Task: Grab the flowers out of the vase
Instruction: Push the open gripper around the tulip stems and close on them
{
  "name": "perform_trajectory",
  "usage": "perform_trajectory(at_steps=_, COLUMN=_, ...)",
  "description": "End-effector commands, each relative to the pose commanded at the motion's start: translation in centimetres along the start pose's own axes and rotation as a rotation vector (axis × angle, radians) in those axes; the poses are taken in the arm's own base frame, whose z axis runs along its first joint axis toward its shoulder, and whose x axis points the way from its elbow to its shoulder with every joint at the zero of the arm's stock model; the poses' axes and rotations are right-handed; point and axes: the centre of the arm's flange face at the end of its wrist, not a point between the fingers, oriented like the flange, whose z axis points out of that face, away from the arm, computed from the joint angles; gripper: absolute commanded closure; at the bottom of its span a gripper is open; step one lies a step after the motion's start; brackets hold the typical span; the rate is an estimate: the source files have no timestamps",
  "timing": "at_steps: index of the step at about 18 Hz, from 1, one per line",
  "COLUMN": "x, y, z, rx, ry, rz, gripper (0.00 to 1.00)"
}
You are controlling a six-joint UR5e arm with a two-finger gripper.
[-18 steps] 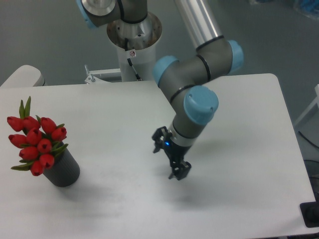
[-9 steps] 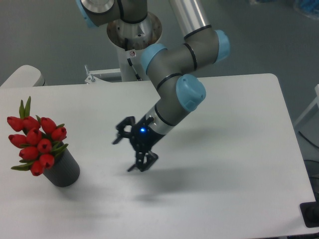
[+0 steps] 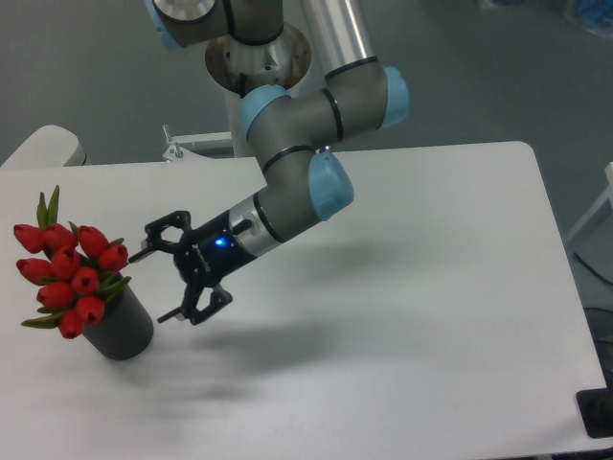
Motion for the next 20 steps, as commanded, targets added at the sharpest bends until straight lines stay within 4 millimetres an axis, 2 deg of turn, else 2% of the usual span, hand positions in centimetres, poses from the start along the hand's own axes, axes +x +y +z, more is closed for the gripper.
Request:
perform_trajectory(at_steps=4, x=0.8, y=-0.6, z=1.3, rx=0.023, ry=0.029, rz=0.01, gripper=0.0)
perform_trajectory(at_steps=12, x=2.7, y=-0.5, z=4.4, rx=0.029, ry=0.07, rz=0.054, gripper=0.0)
perform_trajectory(at_steps=17, x=3.6, y=-0.8, z=5.6, rx=0.051, ry=0.093, rz=0.072, gripper=0.0)
perform_trajectory(at_steps=18, x=3.7, y=-0.9, z=5.6, rx=0.053, ry=0.095, rz=0.074, gripper=0.05)
perform_trajectory(at_steps=20, x=3.7, y=-0.8, z=5.8, rx=0.052, ry=0.096, rz=0.076, gripper=0.33)
